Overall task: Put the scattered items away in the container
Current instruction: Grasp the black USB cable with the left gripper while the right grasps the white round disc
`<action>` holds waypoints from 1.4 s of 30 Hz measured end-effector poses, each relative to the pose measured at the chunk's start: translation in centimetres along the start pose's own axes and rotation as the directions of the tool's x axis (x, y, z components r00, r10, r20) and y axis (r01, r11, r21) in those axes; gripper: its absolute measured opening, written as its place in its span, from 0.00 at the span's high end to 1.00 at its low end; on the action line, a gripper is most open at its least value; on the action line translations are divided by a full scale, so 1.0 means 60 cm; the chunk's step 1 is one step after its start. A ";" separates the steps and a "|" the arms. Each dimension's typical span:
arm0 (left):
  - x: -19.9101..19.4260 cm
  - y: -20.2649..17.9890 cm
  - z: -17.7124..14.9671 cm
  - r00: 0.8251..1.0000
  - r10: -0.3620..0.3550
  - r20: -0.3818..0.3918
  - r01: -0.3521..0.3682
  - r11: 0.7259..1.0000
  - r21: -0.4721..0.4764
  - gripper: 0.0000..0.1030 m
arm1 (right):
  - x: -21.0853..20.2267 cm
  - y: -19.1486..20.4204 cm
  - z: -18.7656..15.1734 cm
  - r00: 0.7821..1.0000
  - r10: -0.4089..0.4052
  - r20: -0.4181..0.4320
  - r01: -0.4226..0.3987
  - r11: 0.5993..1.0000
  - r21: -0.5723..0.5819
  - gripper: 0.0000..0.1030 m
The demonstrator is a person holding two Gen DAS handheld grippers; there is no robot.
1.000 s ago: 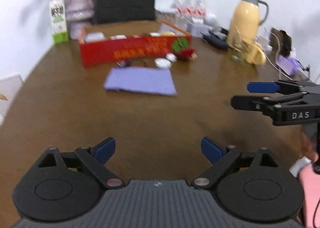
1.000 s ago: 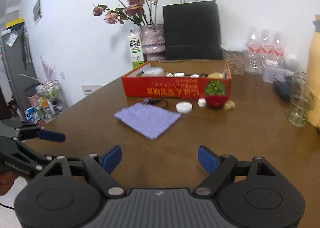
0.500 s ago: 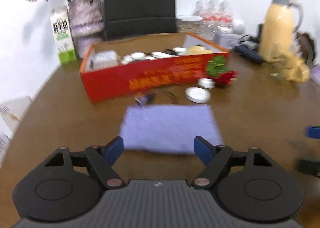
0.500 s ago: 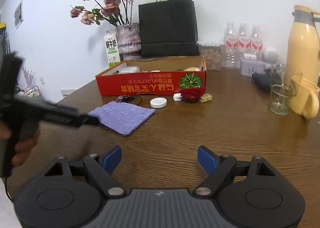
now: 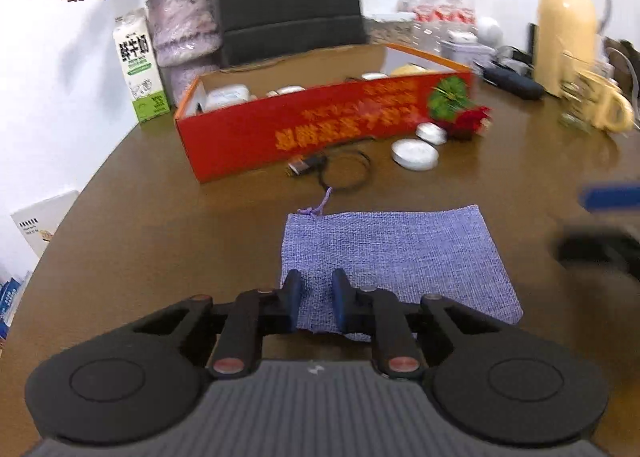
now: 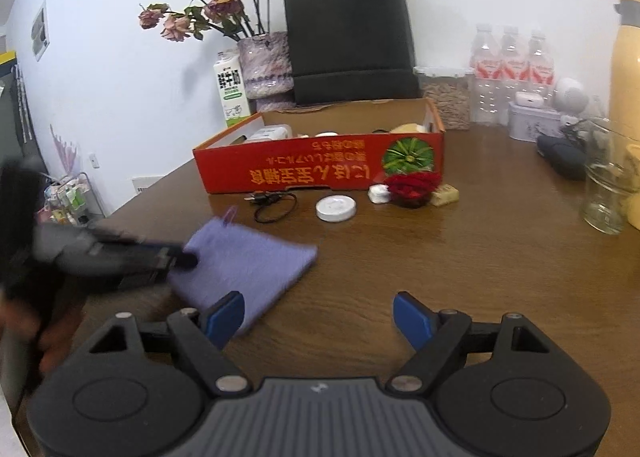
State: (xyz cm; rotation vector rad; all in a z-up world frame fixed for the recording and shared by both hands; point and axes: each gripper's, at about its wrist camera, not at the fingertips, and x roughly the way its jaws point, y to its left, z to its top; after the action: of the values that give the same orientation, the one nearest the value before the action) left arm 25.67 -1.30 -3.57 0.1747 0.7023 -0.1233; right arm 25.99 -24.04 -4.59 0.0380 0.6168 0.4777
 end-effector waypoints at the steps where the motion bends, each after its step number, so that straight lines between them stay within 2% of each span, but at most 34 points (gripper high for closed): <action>1: -0.011 0.005 -0.002 0.999 -0.037 -0.014 0.037 0.999 -0.014 0.80 | 0.007 0.003 0.007 1.000 0.009 0.002 -0.009 1.000 -0.009 0.22; 3: -0.026 0.026 0.006 0.995 -0.099 -0.014 0.098 0.993 -0.069 0.71 | 0.018 0.009 0.023 1.000 0.015 0.017 -0.015 0.999 -0.040 0.22; 5: -0.028 0.052 0.027 0.991 -0.135 0.006 0.135 0.984 -0.118 0.48 | 0.032 0.012 0.044 0.999 0.006 0.038 -0.003 0.997 -0.071 0.22; 6: -0.024 0.063 0.039 0.988 -0.150 0.026 0.152 0.980 -0.131 0.44 | 0.043 0.010 0.058 0.999 0.003 0.048 0.002 0.996 -0.085 0.22; 7: -0.014 0.070 0.053 0.986 -0.161 0.040 0.164 0.978 -0.130 0.38 | 0.057 0.006 0.071 0.999 0.003 0.052 0.002 0.996 -0.092 0.26; 8: 0.000 0.072 0.064 0.984 -0.170 0.047 0.174 0.979 -0.108 0.35 | 0.069 0.003 0.081 0.999 0.005 0.046 -0.001 0.996 -0.092 0.38; 9: 0.018 0.069 0.077 0.983 -0.175 0.051 0.179 0.981 -0.069 0.35 | 0.087 -0.003 0.093 0.999 0.013 0.031 -0.010 0.996 -0.090 0.47; 11: 0.055 0.055 0.099 0.986 -0.163 0.044 0.163 0.987 0.006 0.36 | 0.123 -0.014 0.112 0.999 0.032 0.010 -0.031 0.997 -0.076 0.48; 13: 0.086 0.045 0.116 0.982 -0.183 0.050 0.179 0.980 0.084 0.36 | 0.157 -0.020 0.123 0.999 0.039 -0.012 -0.040 0.997 -0.072 0.48; 16: 0.123 0.045 0.133 0.978 -0.205 0.046 0.198 0.972 0.123 0.36 | 0.204 -0.019 0.130 0.998 0.020 -0.062 -0.027 0.993 -0.113 0.48; 20: 0.154 0.039 0.146 0.970 -0.241 0.043 0.230 0.957 0.174 0.37 | 0.239 -0.027 0.127 0.996 0.017 -0.091 -0.027 0.994 -0.103 0.51; 21: 0.160 0.035 0.148 0.969 -0.245 0.041 0.233 0.954 0.189 0.37 | 0.243 -0.029 0.126 0.996 0.026 -0.088 -0.035 0.995 -0.098 0.55; 24: 0.172 0.019 0.148 0.969 -0.246 0.006 0.238 0.945 0.222 0.46 | 0.241 -0.035 0.125 0.996 0.032 -0.086 -0.040 0.995 -0.093 0.63; 27: 0.169 -0.002 0.140 0.970 -0.242 -0.005 0.234 0.933 0.273 0.46 | 0.229 -0.046 0.120 0.996 0.029 -0.085 -0.036 0.995 -0.091 0.64; 28: 0.166 -0.004 0.138 0.967 -0.254 -0.014 0.248 0.931 0.269 0.50 | 0.225 -0.051 0.119 0.996 0.028 -0.085 -0.035 0.996 -0.086 0.64; 31: 0.157 -0.003 0.139 0.937 -0.338 -0.088 0.349 0.910 0.223 0.56 | 0.215 -0.063 0.116 0.996 0.033 -0.087 -0.039 0.997 -0.068 0.64; 33: 0.151 -0.003 0.137 0.934 -0.347 -0.085 0.358 0.906 0.226 0.55 | 0.210 -0.068 0.116 0.996 0.035 -0.086 -0.041 0.997 -0.063 0.64; 36: 0.146 0.024 0.145 0.943 -0.333 -0.019 0.331 0.927 0.177 0.55 | 0.205 -0.071 0.114 0.996 0.036 -0.080 -0.041 0.997 -0.059 0.64; 38: 0.156 0.039 0.158 0.964 -0.266 -0.023 0.266 0.955 0.134 0.56 | 0.203 -0.071 0.114 0.996 0.036 -0.077 -0.040 0.998 -0.055 0.64; 39: 0.162 0.039 0.162 0.975 -0.218 -0.029 0.220 0.964 0.149 0.58 | 0.204 -0.071 0.114 0.996 0.034 -0.078 -0.038 0.998 -0.054 0.64; 40: 0.168 0.035 0.164 0.983 -0.180 -0.037 0.184 0.967 0.178 0.65 | 0.205 -0.071 0.114 0.996 0.033 -0.080 -0.038 0.998 -0.053 0.64; 41: 0.176 0.032 0.165 0.987 -0.154 -0.056 0.162 0.965 0.205 0.71 | 0.206 -0.070 0.114 0.996 0.033 -0.082 -0.037 0.998 -0.052 0.64; 42: 0.185 0.030 0.167 0.988 -0.134 -0.078 0.148 0.966 0.212 0.73 | 0.207 -0.070 0.113 0.996 0.031 -0.083 -0.036 0.998 -0.052 0.64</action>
State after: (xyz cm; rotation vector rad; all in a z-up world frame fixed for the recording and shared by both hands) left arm 40.69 -2.13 -3.08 0.3392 0.7634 -0.3329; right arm 40.41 -21.56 -6.60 -0.0219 0.6847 0.5302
